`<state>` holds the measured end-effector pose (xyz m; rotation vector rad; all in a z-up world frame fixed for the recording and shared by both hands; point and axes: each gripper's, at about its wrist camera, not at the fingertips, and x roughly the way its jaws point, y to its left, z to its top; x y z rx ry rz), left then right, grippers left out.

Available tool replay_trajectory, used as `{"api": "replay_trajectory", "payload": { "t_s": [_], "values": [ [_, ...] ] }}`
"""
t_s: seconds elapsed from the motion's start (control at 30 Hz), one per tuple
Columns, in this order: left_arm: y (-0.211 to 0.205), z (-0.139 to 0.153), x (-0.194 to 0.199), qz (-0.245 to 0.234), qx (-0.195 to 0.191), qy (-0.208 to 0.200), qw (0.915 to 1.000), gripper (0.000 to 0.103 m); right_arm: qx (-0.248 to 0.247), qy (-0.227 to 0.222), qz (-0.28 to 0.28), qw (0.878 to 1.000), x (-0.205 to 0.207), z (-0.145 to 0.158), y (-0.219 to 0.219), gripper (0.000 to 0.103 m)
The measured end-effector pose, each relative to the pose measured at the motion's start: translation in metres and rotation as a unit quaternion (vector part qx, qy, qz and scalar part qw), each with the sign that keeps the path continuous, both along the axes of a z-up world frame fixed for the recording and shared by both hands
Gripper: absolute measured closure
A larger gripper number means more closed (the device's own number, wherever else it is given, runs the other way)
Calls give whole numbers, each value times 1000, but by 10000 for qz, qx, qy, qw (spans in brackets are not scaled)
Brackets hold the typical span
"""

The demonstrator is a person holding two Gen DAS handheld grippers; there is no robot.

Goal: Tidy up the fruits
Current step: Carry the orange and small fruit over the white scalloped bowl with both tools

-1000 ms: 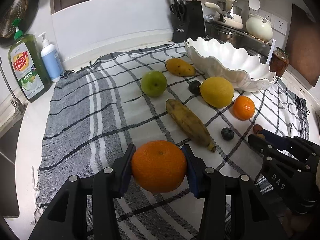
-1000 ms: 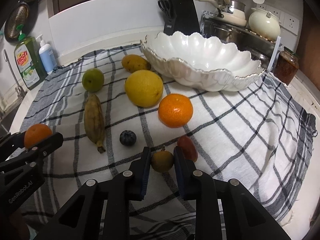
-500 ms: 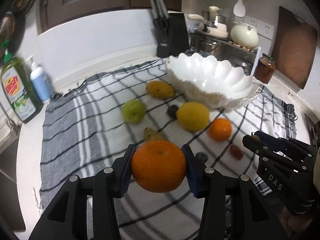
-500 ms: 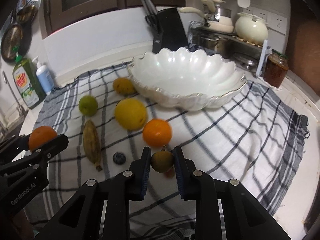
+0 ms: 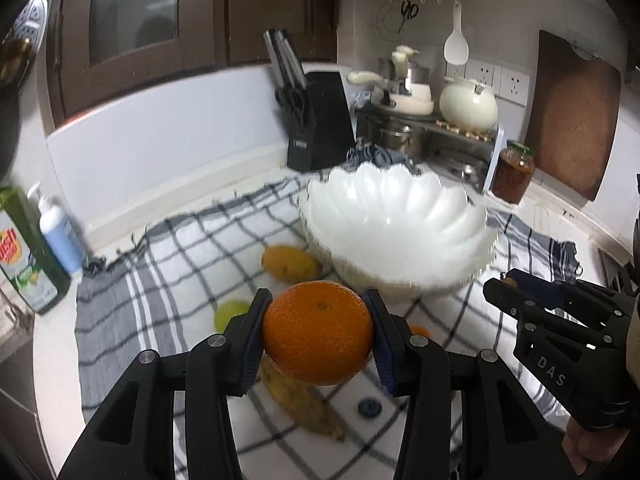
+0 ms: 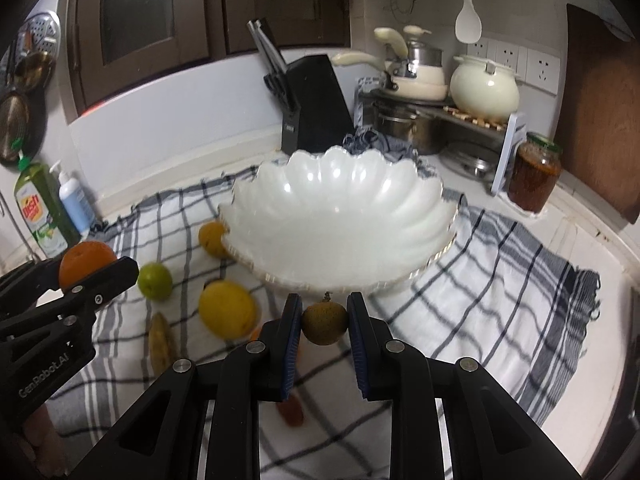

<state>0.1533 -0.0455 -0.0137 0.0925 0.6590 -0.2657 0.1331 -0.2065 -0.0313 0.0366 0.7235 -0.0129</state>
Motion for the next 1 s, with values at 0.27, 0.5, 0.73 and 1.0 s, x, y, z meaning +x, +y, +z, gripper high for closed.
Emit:
{"api": "replay_trajectory", "payload": {
  "t_s": [0.27,0.5,0.73,1.0],
  "values": [
    [-16,11,31,-280,-91,66,9995,57,-116,-169,-79,9998,26,20,-13,78],
    [-28,7,66,-289,-235,124,9992,57,-289,-156,-233,9992,52,26,-29,78],
    [-46,1,97,-405,-55,75,9991,57,-311,27,-332,9990,80,19,-43,78],
    [-60,-19,120,-571,109,245,9980,57,-58,464,-341,9983,102,-10,-53,78]
  ]
}}
